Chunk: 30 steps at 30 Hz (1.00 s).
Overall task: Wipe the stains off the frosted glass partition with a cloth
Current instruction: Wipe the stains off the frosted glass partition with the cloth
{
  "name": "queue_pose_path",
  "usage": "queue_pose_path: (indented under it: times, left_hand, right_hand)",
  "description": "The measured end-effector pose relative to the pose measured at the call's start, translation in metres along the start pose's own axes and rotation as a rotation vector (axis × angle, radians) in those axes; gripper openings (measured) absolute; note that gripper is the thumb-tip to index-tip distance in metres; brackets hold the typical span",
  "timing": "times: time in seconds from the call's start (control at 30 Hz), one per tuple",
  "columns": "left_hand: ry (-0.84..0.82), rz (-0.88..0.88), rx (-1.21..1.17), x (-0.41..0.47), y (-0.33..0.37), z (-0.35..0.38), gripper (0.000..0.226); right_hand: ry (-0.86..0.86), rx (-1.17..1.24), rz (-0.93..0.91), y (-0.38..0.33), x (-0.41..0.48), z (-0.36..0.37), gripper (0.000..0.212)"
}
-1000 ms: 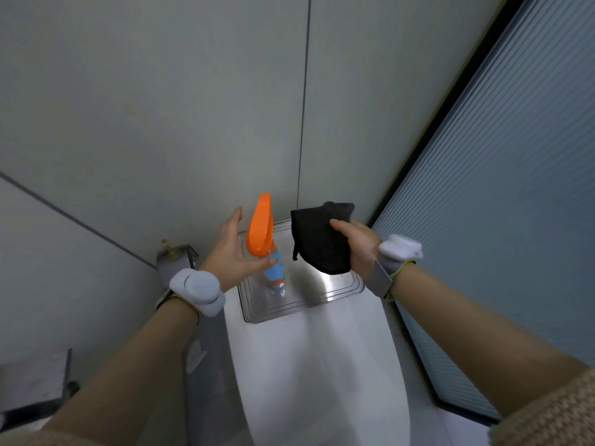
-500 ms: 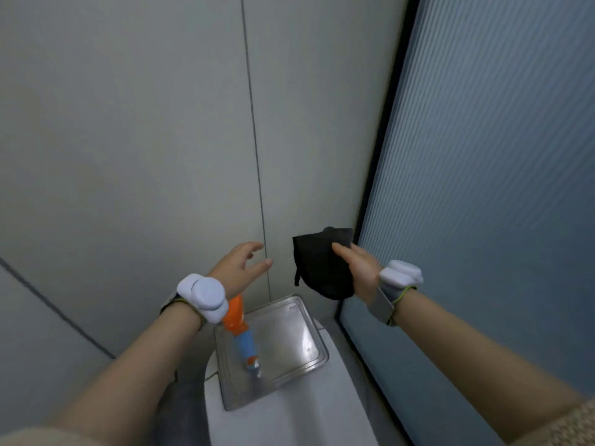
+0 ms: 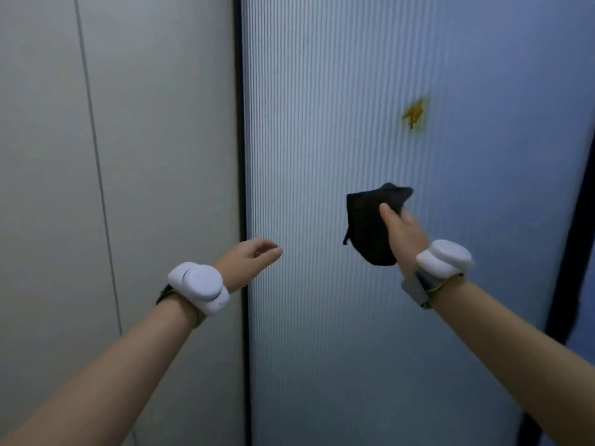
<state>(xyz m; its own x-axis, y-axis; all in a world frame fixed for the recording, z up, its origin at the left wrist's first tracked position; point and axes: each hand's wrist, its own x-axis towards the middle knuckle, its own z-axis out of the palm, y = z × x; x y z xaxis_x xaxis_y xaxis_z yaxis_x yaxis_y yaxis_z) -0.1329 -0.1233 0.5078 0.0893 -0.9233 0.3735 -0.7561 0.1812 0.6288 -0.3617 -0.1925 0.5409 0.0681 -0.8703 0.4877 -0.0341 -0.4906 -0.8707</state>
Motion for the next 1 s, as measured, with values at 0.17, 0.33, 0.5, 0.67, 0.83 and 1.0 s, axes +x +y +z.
queue_pose_path:
  times: [0.17,0.33,0.5,0.67,0.83,1.0]
  left_hand:
    - [-0.049,0.159,0.081,0.038,0.067,-0.009,0.040]
    - [-0.056,0.243,0.116,0.061,0.103,-0.008,0.043]
    - [0.016,0.377,0.167,0.083,0.131,0.001,0.048]
    - [0.166,0.619,0.293,0.113,0.163,0.013,0.048]
    - [0.324,0.823,0.388,0.147,0.194,0.037,0.052]
    - [0.384,0.838,0.465,0.187,0.220,0.065,0.052]
  right_hand:
    - [0.469,-0.297,-0.484,-0.074,0.042,-0.066,0.046]
    - [0.571,-1.011,-0.687,-0.099,0.084,-0.093,0.051]
    - [0.323,-1.470,-0.487,-0.081,0.110,-0.098,0.064]
    - [0.384,-1.454,-0.643,-0.075,0.120,-0.110,0.048]
    - [0.448,-1.506,-0.830,-0.080,0.125,-0.121,0.044]
    - [0.415,-1.666,-0.951,-0.077,0.133,-0.131,0.051]
